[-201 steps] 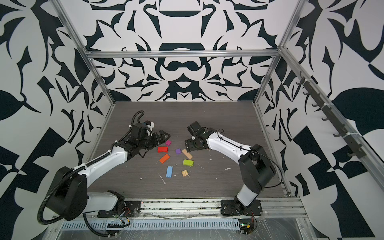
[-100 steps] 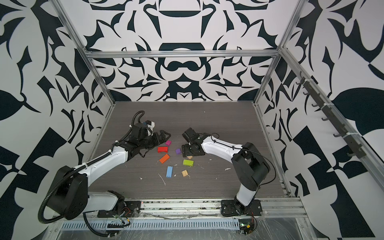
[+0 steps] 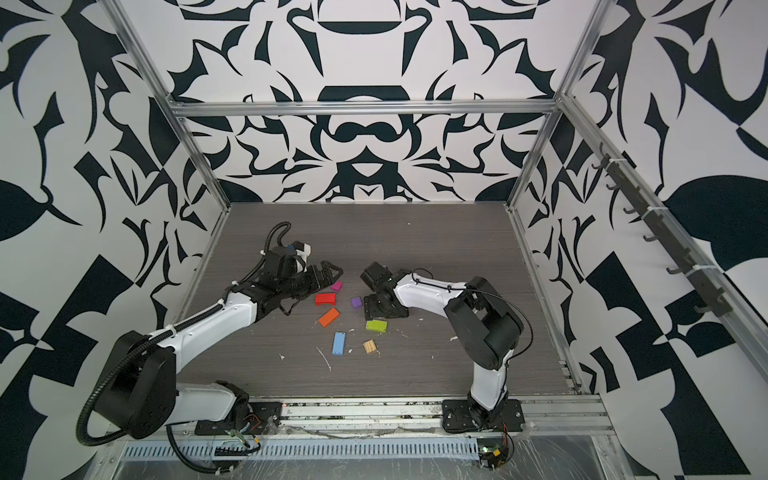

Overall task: Build the wood block tower
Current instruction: 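Move the right gripper back toward the angled beige bar near the purple block, then lower the open right gripper around the angled beige bar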

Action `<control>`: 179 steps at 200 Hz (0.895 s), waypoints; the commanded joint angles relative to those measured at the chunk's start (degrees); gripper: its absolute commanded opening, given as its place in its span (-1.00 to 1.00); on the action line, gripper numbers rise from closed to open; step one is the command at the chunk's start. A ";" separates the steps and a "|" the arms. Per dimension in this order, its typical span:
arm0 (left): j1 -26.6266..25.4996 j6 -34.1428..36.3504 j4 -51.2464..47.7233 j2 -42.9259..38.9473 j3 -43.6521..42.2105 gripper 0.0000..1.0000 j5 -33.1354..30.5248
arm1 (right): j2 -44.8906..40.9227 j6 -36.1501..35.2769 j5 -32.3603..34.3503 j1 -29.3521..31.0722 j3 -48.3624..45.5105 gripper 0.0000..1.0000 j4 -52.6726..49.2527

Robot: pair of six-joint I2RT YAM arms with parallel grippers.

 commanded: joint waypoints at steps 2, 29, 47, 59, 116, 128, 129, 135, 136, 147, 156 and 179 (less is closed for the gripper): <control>-0.20 -0.19 0.95 0.87 0.53 0.99 0.37 | -0.02 0.84 2.25 0.53 2.27 0.68 -1.94; -0.22 -0.16 0.95 1.39 0.88 1.00 0.74 | -0.22 0.97 3.39 0.61 1.91 0.66 -2.62; -0.28 -0.15 0.96 1.58 0.97 0.99 0.72 | -0.53 0.91 3.98 0.61 1.60 0.65 -2.91; -0.41 -0.13 0.96 1.71 1.06 0.99 0.72 | -0.79 0.98 4.42 0.61 1.54 0.65 -3.35; -0.46 -0.12 1.05 1.96 1.24 0.99 0.74 | -2.55 1.04 6.62 0.60 -0.04 0.63 -3.93; -0.46 -0.18 1.05 1.95 1.33 0.99 0.74 | -2.65 1.17 6.93 0.54 -0.24 0.62 -4.01; -0.46 -0.17 1.05 1.99 1.28 0.99 0.73 | -2.65 1.17 6.98 0.53 -0.29 0.62 -4.05; -0.52 -0.15 1.05 1.98 1.24 1.00 0.72 | -2.73 1.24 7.10 0.53 -0.33 0.62 -4.05; -0.58 -0.16 1.05 2.00 1.24 1.00 0.76 | -2.73 1.25 7.11 0.53 -0.37 0.62 -4.03; -0.58 -0.24 1.05 1.78 1.09 0.99 0.72 | -2.88 1.35 7.49 0.57 -0.64 0.62 -4.05; -0.56 -0.29 1.05 1.70 0.98 0.99 0.66 | -3.03 1.42 8.32 0.53 -0.79 0.62 -4.41; -0.55 -0.21 0.96 1.33 0.71 0.99 0.30 | -3.64 1.30 9.17 0.34 -0.94 0.61 -4.82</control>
